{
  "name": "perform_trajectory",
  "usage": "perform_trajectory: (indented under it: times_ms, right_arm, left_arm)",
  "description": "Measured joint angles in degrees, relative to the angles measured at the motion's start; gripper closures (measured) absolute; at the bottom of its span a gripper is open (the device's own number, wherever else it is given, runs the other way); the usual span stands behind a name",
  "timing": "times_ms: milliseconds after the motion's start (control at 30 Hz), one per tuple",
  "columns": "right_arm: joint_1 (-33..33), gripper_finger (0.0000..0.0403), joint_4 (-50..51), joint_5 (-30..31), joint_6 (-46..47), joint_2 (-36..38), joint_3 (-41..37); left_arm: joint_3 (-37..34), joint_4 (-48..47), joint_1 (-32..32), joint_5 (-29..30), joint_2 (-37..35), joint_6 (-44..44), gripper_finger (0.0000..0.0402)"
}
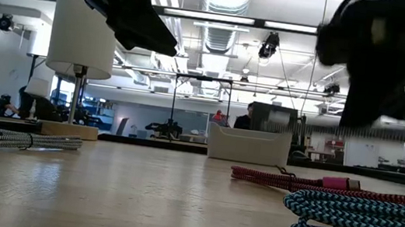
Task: Pick & Place USB Port
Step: Put the middle white striped charger cable into the white striped bin
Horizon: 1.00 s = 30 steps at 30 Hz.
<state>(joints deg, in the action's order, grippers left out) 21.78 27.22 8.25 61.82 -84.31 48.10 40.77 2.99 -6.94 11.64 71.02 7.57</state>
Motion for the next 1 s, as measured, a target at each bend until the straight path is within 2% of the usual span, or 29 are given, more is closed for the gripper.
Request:
perform_trajectory:
  times_ms: [167, 233, 333, 533, 700, 800, 867, 1000]
  right_arm:
    - [3.3, 0.0389, 4.0, 2.3, 5.5, 8.9, 0.1]
    - [5.1, 0.0389, 7.8, 4.6, 10.2, 11.6, 0.1]
    - [8.0, 0.0389, 14.5, 5.0, 18.3, 14.3, 0.1]
    - [13.7, 0.039, 28.3, -1.1, 31.3, 15.6, 3.8]
    - [19.2, 0.039, 38.1, -0.2, 36.7, 15.6, 11.0]
    - [22.6, 0.039, 43.6, 1.5, 42.9, 15.6, 13.7]
    - [24.8, 0.039, 46.3, 0.7, 48.3, 15.6, 14.0]
    - [28.9, 0.039, 47.6, -5.4, 58.2, 15.5, 11.4]
  left_arm:
    - [0.0, -0.1, 0.0, 0.0, 0.0, 0.0, 0.0236]
    - [0.0, 0.0, 0.0, 0.0, 0.0, -0.2, 0.0236]
    - [0.0, 0.0, 0.0, 0.0, 0.0, -0.3, 0.0236]
    - [0.0, 0.0, 0.0, 0.0, 0.0, -0.3, 0.0236]
    - [0.0, 0.0, 0.0, 0.4, 0.0, -0.3, 0.0236]
    - [0.0, 0.0, 0.0, 0.4, 0.0, -0.3, 0.0236]
    - [0.0, 0.0, 0.0, 0.4, 0.0, -0.3, 0.0236]
    - [0.0, 0.0, 0.0, 0.4, 0.0, -0.3, 0.0236]
